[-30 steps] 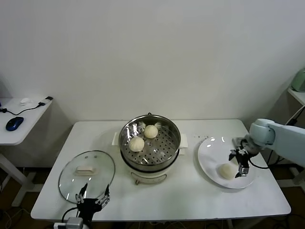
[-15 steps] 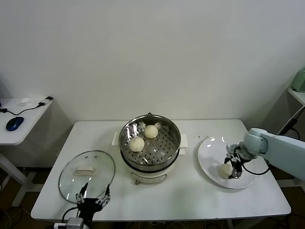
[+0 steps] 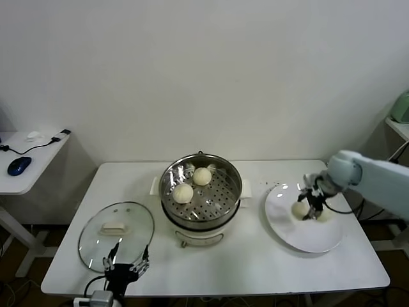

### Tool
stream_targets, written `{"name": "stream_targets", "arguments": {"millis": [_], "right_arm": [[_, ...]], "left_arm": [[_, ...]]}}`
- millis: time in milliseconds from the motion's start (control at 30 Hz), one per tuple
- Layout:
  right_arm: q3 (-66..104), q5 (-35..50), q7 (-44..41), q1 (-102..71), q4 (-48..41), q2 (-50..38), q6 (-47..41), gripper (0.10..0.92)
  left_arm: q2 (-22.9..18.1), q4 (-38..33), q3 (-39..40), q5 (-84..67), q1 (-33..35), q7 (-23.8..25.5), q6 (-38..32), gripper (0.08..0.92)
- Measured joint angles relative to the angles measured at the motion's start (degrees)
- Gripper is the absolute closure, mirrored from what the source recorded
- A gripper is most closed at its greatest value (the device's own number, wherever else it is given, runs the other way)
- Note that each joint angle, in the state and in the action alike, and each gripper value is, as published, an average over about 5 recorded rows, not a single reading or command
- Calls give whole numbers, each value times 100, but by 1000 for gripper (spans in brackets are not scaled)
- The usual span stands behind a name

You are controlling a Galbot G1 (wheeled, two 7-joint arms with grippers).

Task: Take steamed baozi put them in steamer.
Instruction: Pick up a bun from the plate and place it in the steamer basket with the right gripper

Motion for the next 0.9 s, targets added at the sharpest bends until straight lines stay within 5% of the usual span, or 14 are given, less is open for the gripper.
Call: {"name": "stream_targets", "arguments": {"millis": [367,900], "right_arm": [[-340,659,-524,1871,462,1517,1418,355],[-369,-766,-354,1275,903,3069,2990,355]], "left_arm": [[2,-20,-52,-8,-59,26,32,177],[6,58,-96,-43,-58,7,9,177]]}}
